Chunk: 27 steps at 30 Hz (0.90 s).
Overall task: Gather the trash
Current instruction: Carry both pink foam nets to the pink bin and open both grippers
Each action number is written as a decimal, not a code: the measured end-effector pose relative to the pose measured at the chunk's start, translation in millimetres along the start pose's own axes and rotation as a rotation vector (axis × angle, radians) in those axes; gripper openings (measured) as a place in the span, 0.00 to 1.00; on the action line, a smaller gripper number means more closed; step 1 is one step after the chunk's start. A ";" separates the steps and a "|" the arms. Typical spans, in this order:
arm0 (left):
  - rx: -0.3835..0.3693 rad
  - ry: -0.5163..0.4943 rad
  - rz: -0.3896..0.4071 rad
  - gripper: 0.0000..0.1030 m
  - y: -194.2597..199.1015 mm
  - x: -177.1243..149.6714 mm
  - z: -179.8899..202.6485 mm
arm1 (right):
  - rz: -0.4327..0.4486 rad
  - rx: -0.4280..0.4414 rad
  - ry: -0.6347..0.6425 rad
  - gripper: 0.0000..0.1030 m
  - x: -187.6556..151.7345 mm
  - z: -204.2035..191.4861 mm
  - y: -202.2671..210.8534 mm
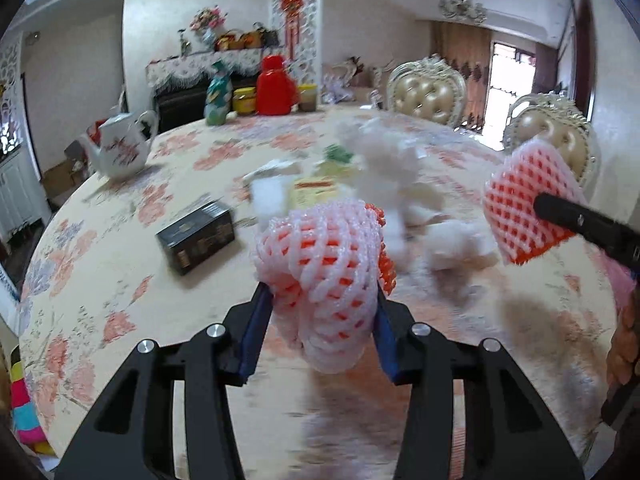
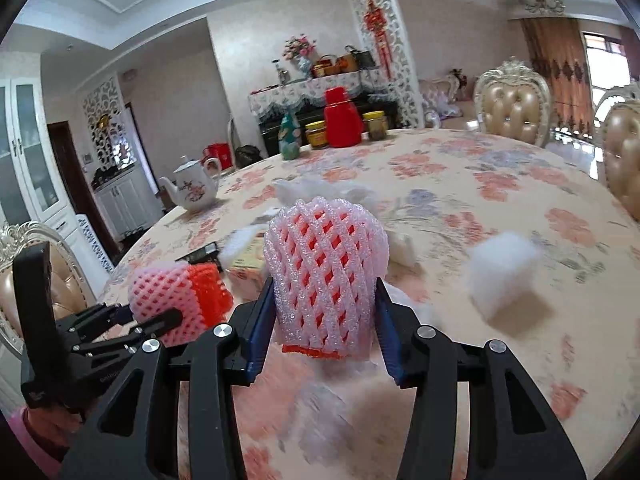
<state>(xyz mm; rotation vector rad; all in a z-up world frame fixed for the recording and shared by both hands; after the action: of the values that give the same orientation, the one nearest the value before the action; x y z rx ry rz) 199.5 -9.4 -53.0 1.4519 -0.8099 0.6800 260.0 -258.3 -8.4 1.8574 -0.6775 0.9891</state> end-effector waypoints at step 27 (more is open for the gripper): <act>-0.599 -0.279 0.029 0.46 18.0 23.3 338.9 | 0.181 -0.592 -0.255 0.45 -83.8 233.6 234.2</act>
<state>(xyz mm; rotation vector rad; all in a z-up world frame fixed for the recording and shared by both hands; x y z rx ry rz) 176.2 -348.5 -39.9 0.9941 -1.1372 0.2183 118.0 -567.2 -37.5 1.4176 -1.1670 0.5719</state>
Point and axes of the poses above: each gripper's, at about its wrist camera, not at the fingertips, and y roughly against the way its jaws point, z to its right, x to its top, the point moved 4 cm from there along -y, roughly the way its jaws point, and after that the axes turned 6 degrees about x, right-handed, at the moved point
